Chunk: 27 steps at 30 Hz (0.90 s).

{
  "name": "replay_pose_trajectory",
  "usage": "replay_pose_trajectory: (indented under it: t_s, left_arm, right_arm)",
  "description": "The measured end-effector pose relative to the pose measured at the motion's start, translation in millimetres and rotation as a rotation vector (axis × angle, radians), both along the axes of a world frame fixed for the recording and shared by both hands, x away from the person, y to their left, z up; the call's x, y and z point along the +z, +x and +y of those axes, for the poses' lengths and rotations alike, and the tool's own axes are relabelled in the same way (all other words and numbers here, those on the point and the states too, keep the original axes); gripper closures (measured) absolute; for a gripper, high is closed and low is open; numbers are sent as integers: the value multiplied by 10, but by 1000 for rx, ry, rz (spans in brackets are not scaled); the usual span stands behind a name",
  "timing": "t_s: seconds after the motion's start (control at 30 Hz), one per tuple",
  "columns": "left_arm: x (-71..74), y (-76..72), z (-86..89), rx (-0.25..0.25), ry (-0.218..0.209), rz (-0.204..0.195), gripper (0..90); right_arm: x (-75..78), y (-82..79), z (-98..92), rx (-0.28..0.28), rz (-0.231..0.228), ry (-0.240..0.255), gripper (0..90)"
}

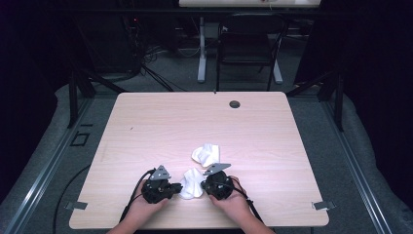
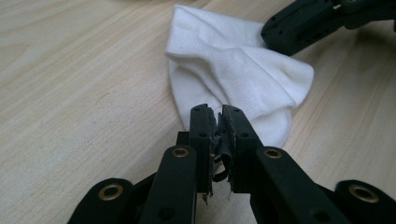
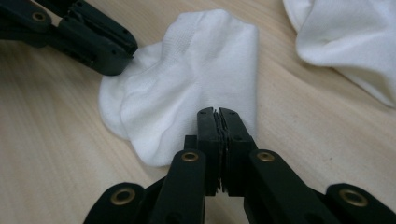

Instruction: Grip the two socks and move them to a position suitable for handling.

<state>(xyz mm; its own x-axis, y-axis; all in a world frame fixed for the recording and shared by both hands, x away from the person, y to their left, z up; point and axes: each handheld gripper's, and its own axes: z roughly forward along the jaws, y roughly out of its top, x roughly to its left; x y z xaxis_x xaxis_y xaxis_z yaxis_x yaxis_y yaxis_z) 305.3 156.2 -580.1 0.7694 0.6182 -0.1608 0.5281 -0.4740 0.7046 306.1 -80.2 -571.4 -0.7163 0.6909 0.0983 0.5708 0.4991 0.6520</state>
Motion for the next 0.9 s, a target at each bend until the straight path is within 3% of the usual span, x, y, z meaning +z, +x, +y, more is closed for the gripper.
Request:
replay_pose_trajectory:
  t_s: [0.23,0.47,0.53,0.7,0.9]
  left_arm:
    - [-11,35,-1,10,-7,-12,831]
    - [-24,76,-2,10,-19,-23,805]
    - [-17,76,2,14,-19,-22,790]
    - [28,56,24,21,-14,-24,784]
    - [67,54,89,40,-13,-13,784]
  right_arm:
    - [-9,-146,16,-16,32,36,879]
    - [9,-242,78,4,63,34,867]
    - [25,-265,98,5,54,27,853]
    - [130,-275,167,17,-33,33,818]
    - [171,-219,309,32,-48,65,805]
